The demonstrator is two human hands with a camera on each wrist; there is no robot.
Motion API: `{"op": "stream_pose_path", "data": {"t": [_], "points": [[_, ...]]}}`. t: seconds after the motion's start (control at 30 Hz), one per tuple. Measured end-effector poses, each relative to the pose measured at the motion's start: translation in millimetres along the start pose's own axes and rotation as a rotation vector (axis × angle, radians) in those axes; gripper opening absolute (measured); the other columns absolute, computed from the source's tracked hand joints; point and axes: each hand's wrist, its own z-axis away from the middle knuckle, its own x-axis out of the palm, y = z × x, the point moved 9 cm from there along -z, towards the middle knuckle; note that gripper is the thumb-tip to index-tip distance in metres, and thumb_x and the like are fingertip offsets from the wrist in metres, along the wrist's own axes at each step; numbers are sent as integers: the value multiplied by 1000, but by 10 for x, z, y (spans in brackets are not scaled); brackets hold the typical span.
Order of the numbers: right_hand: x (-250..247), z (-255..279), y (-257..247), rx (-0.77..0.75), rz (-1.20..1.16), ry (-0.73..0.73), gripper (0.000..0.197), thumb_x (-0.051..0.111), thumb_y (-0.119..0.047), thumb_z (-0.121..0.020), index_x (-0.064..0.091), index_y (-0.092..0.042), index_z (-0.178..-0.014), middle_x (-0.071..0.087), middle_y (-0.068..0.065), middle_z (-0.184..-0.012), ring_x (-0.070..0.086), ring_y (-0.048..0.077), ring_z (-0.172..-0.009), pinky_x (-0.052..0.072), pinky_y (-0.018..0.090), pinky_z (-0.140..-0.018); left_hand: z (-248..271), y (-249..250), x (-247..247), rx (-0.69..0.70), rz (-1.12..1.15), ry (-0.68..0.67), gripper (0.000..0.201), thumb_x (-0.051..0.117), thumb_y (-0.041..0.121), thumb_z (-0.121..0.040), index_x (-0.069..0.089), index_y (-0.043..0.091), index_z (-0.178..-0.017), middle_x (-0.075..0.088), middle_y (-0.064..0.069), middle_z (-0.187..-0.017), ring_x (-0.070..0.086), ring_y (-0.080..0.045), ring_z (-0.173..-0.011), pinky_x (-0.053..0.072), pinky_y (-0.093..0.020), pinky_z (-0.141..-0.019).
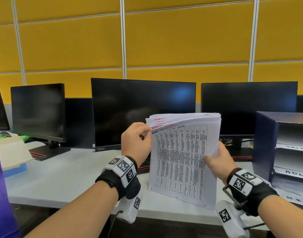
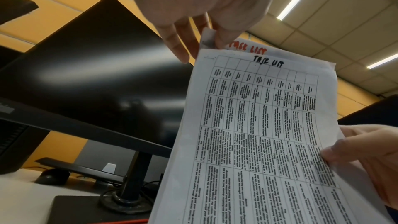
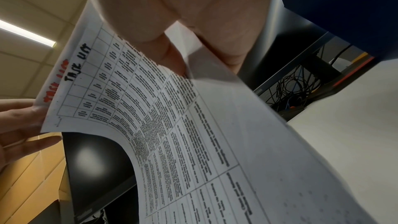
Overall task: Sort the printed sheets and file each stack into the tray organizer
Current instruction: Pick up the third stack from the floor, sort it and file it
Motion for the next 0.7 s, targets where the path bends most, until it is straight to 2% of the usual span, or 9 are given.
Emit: {"op": "stream_pose_path", "data": {"t": [0.07,0.2,0.47,0.6,0.7], "points": [[0,-4,4,-2,2,2,48,57,9,-84,43,-14,-124,59,6,-115,57,23,-107,47,37,-89,13,-1,-25,19,-19,12,10,71,10,-84,76,10,-93,68,4,-95,59,-4,-86,48,-10,-77],[6,-6,10,0,-3,-4,47,57,8,-84,43,-16,-122,59,5,-115,57,22,-107,47,38,-91,22,-73,-42,-24,-72,12,10,72,14,-83,77,15,-92,72,4,-90,59,-8,-88,48,-19,-76],[6,-16,31,3,10,-5,48,58,7,-83,43,-14,-124,60,5,-115,58,22,-108,48,40,-93,17,-64,-60,-54,-8,19,7,71,11,-85,75,12,-90,70,4,-90,60,-5,-83,42,-4,-74],[-4,-13,43,2,18,-15,51,58,7,-83,44,-14,-127,61,4,-114,58,21,-107,48,41,-93,7,-75,-89,-120,29,40,6,70,15,-86,74,13,-91,68,7,-89,58,-4,-82,42,-5,-72],[0,-14,42,-5,25,-29,52,59,6,-82,44,-15,-127,62,3,-115,59,21,-108,49,44,-94,8,-107,-88,-164,51,52,4,72,19,-85,71,17,-88,66,9,-85,57,-1,-76,42,-6,-67]]}}
